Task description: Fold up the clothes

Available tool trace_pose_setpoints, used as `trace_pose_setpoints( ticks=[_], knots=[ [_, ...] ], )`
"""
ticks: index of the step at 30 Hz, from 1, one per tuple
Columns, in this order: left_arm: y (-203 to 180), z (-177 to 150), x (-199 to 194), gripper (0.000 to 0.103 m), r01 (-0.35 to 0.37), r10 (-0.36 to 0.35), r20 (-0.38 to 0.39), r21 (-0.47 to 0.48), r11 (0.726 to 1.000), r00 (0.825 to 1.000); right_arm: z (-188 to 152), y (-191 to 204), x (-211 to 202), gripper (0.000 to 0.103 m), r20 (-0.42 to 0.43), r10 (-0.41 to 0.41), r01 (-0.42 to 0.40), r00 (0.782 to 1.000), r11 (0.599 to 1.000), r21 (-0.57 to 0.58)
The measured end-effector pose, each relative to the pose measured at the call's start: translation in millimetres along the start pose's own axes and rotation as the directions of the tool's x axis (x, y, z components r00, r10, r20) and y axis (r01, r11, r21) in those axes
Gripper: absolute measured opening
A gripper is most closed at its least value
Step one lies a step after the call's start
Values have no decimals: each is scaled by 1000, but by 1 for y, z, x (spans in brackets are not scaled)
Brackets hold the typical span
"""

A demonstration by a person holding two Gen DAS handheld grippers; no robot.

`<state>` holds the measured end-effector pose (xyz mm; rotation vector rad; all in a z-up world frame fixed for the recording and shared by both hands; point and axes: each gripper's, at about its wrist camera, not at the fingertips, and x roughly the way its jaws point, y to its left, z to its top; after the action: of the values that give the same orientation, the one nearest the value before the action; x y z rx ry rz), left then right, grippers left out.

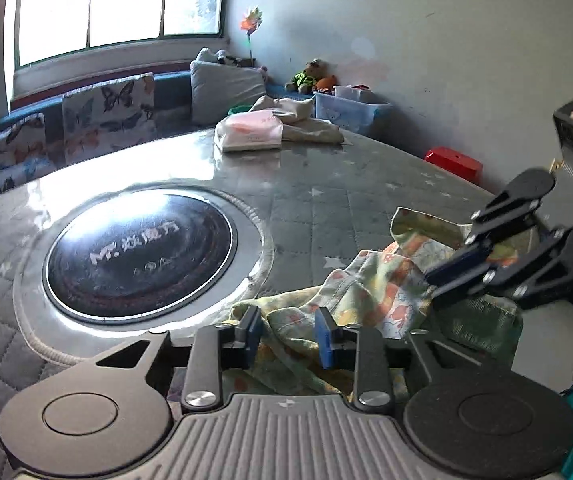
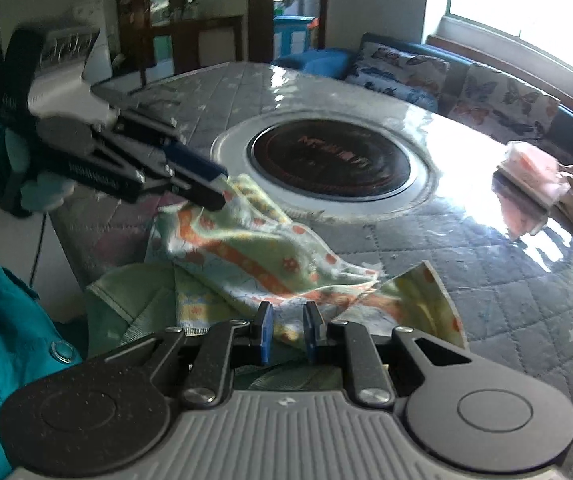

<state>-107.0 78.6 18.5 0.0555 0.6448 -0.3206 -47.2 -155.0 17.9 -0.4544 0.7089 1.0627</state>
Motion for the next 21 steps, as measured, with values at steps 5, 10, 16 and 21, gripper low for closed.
trace_pose_setpoints(
  ticks=[5, 10, 16, 21],
  knots=[
    [-10, 1, -6, 10, -52, 47, 64, 72, 996, 997, -10, -14, -40, 21, 52, -66, 59, 996, 992, 115],
    [-20, 5, -15, 10, -71, 54, 132, 130, 989, 990, -30, -29, -65, 32, 5, -178, 173, 984, 965, 198],
    [-22, 3, -19, 9, -5, -18, 171, 132, 991, 985, -55, -53, -71, 42, -54, -231, 236, 971, 908, 346],
    [-23, -1, -10, 10, 22, -40, 135, 129, 991, 990, -78, -77, -64, 42, -53, -147, 152, 988, 832, 533]
  ],
)
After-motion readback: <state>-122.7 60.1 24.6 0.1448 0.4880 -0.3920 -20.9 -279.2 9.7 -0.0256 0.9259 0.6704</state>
